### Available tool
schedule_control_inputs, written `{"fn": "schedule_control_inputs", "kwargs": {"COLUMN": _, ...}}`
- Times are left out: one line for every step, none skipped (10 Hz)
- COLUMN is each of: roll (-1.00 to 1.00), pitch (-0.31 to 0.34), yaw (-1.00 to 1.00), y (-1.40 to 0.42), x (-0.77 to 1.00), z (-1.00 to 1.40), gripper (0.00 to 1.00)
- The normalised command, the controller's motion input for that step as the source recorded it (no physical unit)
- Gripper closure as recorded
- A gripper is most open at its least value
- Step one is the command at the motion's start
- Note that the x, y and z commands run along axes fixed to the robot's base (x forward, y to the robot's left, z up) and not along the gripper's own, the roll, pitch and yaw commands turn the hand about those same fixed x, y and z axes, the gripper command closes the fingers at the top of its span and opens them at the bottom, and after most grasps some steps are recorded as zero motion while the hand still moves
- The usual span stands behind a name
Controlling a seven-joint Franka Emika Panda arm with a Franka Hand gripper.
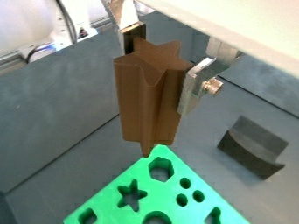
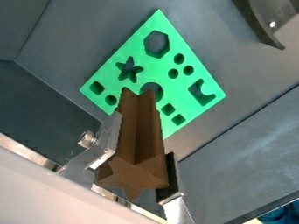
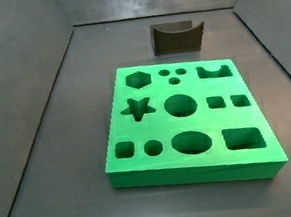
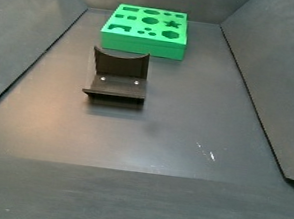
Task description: Insert the star object.
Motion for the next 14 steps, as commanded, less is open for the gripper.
{"fn": "schedule_control_inputs", "kwargs": {"roll": 0.04, "pitch": -0.097, "yaw": -0.83, "y": -0.23, "x": 0.0, "z": -1.0, "gripper": 1.0}}
{"fn": "schedule_control_inputs", "kwargs": {"roll": 0.04, "pitch": -0.094, "yaw": -0.83, "y": -0.23, "x": 0.0, "z": -1.0, "gripper": 1.0}}
{"fn": "schedule_control_inputs", "kwargs": {"roll": 0.04, "pitch": -0.093, "yaw": -0.83, "y": -0.22, "x": 0.0, "z": -1.0, "gripper": 1.0}}
{"fn": "schedule_control_inputs", "kwargs": {"roll": 0.03, "pitch": -0.107, "yaw": -0.93, "y": -0.19, "x": -0.09, "z": -0.99, "gripper": 1.0}}
{"fn": "schedule_control_inputs", "kwargs": {"roll": 0.04, "pitch": -0.111, "yaw": -0.94, "y": -0.19, "x": -0.09, "z": -0.99, "gripper": 1.0}}
{"fn": "schedule_control_inputs", "kwargs": {"roll": 0.03, "pitch": -0.107, "yaw": -0.89, "y": -0.18, "x": 0.0, "z": -0.99, "gripper": 1.0}}
{"fn": "schedule_control_inputs", "kwargs": {"roll": 0.04, "pitch": -0.073, "yaw": -0.83, "y": -0.16, "x": 0.0, "z": -1.0, "gripper": 1.0}}
{"fn": "schedule_control_inputs", "kwargs": {"roll": 0.04, "pitch": -0.067, "yaw": -0.83, "y": -0.15, "x": 0.0, "z": -1.0, "gripper": 1.0}}
{"fn": "schedule_control_inputs", "kwargs": {"roll": 0.04, "pitch": -0.064, "yaw": -0.83, "y": -0.15, "x": 0.0, "z": -1.0, "gripper": 1.0}}
{"fn": "schedule_control_inputs", "kwargs": {"roll": 0.04, "pitch": -0.063, "yaw": -0.83, "y": -0.15, "x": 0.0, "z": -1.0, "gripper": 1.0}}
{"fn": "schedule_control_inputs", "kwargs": {"roll": 0.01, "pitch": -0.044, "yaw": -0.91, "y": -0.03, "x": 0.0, "z": -1.0, "gripper": 1.0}}
{"fn": "schedule_control_inputs", "kwargs": {"roll": 0.0, "pitch": 0.0, "yaw": -0.99, "y": 0.07, "x": 0.0, "z": -1.0, "gripper": 1.0}}
{"fn": "schedule_control_inputs", "kwargs": {"roll": -0.07, "pitch": 0.069, "yaw": -0.69, "y": 0.25, "x": 0.0, "z": -0.65, "gripper": 1.0}}
{"fn": "schedule_control_inputs", "kwargs": {"roll": -0.01, "pitch": 0.02, "yaw": -0.21, "y": 0.08, "x": 0.0, "z": -0.37, "gripper": 1.0}}
